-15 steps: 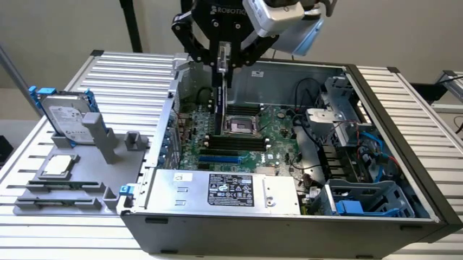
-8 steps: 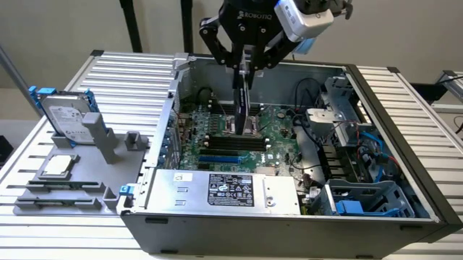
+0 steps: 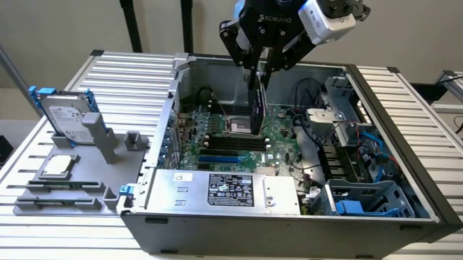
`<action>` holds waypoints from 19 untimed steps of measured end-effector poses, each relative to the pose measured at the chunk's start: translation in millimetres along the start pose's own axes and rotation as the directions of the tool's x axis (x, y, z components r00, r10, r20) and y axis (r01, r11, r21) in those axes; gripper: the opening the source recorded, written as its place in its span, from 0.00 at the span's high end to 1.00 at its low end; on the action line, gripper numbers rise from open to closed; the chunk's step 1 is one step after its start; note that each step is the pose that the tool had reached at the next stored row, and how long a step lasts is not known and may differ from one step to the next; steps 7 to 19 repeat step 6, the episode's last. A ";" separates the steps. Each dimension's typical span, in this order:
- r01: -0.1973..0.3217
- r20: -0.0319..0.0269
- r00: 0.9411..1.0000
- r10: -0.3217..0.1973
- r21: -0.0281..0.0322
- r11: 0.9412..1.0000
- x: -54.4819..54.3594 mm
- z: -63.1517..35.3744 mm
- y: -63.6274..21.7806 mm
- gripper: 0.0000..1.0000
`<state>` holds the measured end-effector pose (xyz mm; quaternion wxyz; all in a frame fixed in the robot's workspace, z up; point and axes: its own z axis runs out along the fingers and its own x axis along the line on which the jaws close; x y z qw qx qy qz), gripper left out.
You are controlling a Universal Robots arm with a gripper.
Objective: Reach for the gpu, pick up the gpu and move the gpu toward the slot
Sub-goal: 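Pick up the gpu and move the gpu toward the slot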
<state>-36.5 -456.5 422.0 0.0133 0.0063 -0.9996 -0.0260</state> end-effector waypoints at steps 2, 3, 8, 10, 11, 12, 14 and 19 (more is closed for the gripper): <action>0.000 0.000 1.000 0.000 0.000 1.000 0.0 0.0 0.0 0.74; 0.000 0.000 1.000 0.000 0.000 1.000 0.0 0.0 0.0 0.74; 0.000 0.000 1.000 0.000 0.000 1.000 -0.1 0.0 0.0 0.74; 0.000 0.000 1.000 0.000 0.000 1.000 -0.1 0.0 0.0 0.74; 0.000 0.000 1.000 0.000 0.000 1.000 -0.1 0.0 0.0 0.74; 0.000 0.000 1.000 0.000 0.000 1.000 -0.1 0.0 0.0 0.74; 0.000 0.000 1.000 0.000 0.000 1.000 -0.1 0.0 0.0 0.74; 0.000 0.000 1.000 0.000 0.000 1.000 -0.1 0.0 0.0 0.74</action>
